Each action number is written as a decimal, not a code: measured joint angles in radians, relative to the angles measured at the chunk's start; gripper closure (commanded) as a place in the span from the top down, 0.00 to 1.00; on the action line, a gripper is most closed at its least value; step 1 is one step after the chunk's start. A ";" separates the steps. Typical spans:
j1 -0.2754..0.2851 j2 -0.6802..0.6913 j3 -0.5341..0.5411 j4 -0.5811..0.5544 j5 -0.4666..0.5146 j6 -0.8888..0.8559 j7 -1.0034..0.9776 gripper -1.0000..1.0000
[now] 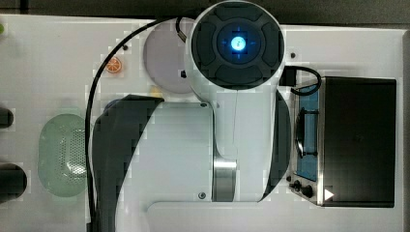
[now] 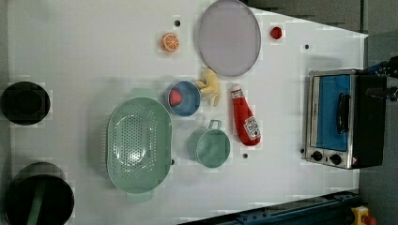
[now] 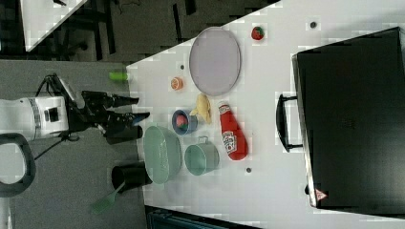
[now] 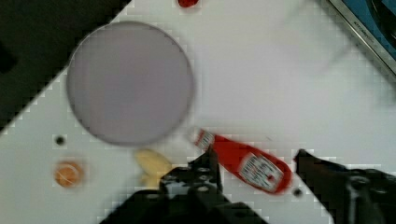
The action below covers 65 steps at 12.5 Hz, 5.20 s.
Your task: Pick Ketchup from the table and place it in strainer.
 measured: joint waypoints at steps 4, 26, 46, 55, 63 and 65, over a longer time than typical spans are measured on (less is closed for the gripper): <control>-0.081 -0.147 0.057 -0.156 0.039 -0.110 0.000 1.00; -0.077 0.197 0.138 -0.662 0.026 0.701 -0.906 1.00; -0.099 0.000 0.131 -0.686 0.029 0.553 -0.913 0.62; -0.039 -0.254 0.336 -0.590 0.071 0.365 -0.733 0.62; 0.019 0.034 0.664 -0.578 0.133 0.630 -0.299 0.62; 0.028 0.104 0.688 -0.578 0.129 0.708 -0.226 0.62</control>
